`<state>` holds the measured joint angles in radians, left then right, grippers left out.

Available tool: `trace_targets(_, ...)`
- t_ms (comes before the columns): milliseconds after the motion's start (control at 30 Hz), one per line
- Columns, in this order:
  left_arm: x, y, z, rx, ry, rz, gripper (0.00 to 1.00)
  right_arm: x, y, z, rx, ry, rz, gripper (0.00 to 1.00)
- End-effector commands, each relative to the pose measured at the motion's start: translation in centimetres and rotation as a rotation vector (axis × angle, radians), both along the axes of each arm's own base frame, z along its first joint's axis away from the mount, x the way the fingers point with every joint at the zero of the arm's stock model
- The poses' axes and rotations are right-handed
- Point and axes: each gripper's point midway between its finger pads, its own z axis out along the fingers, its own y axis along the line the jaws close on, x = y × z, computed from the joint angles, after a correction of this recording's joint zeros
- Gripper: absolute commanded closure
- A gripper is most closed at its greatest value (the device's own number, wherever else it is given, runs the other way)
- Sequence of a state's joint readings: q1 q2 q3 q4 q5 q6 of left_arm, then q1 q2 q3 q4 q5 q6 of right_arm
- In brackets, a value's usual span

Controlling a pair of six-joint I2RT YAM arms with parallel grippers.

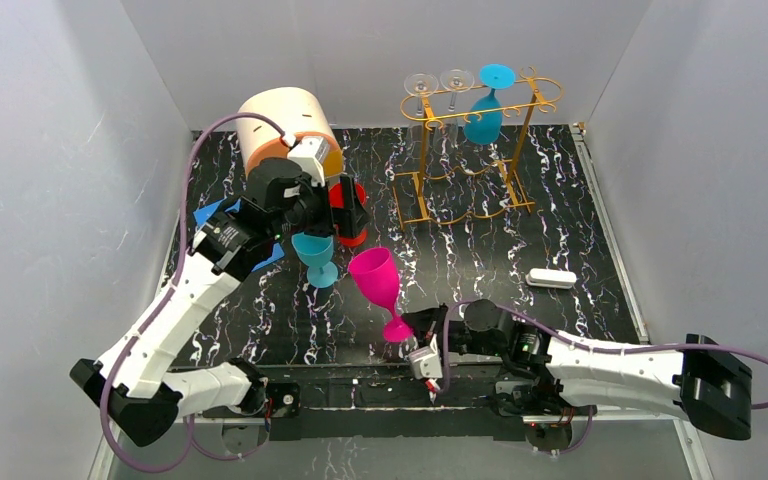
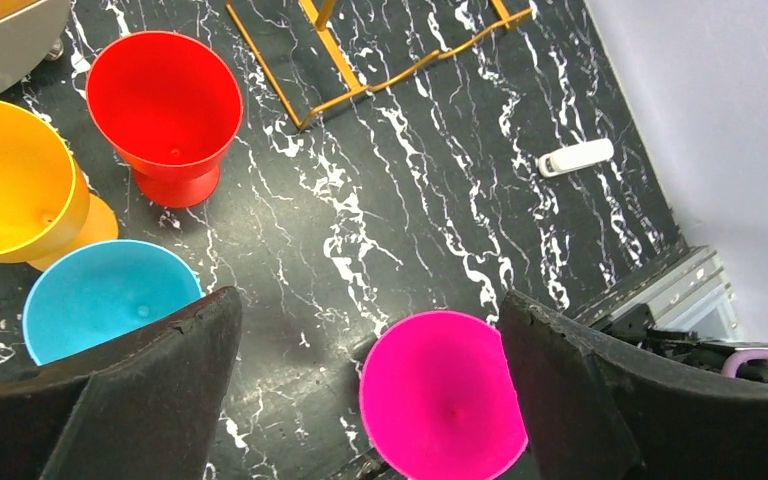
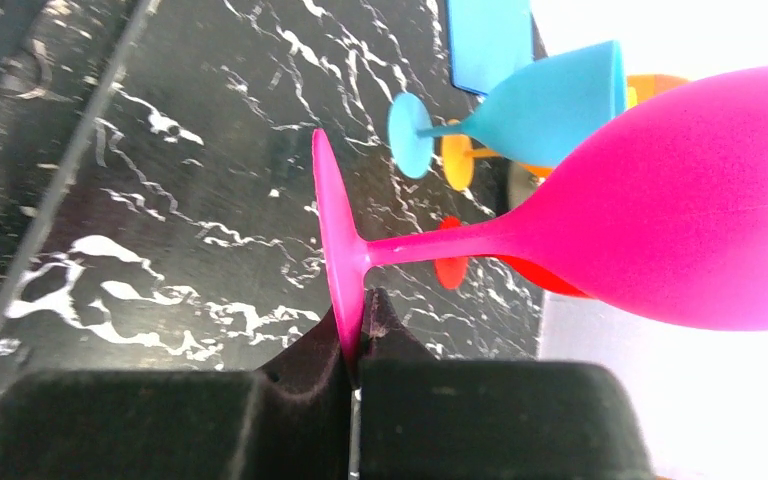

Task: Take the wine glass off the wine glass rack
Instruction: Place the wine glass at the center of the board.

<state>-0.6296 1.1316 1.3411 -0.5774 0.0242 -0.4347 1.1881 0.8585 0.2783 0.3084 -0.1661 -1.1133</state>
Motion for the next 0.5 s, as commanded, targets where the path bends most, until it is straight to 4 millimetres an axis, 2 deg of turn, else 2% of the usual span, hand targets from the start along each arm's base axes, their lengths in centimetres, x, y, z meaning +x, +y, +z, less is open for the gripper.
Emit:
trace_targets(0,-0.9,0.5,-0.6,0.083,0.036,-0.068,0.05,2.8,0.5,4.3,0.126,-0.220,-0.120,0.99)
trace_targets(233,-2.0,-0.2,-1.1,0.079,0.054,-0.165,0.12,3.4,-0.2,5.4,0.168,-0.280,-0.170,0.99)
trace_targets(400,-3.8,-2.6,-1.0,0.003,0.090,-0.322,0.19,3.6,-0.5,5.3,0.161,-0.285,-0.180,0.99)
trace_targets(467,-4.2,-3.1,-1.9,0.006,0.133,-0.366,0.26,3.6,-0.4,5.5,0.162,-0.289,-0.181,0.99)
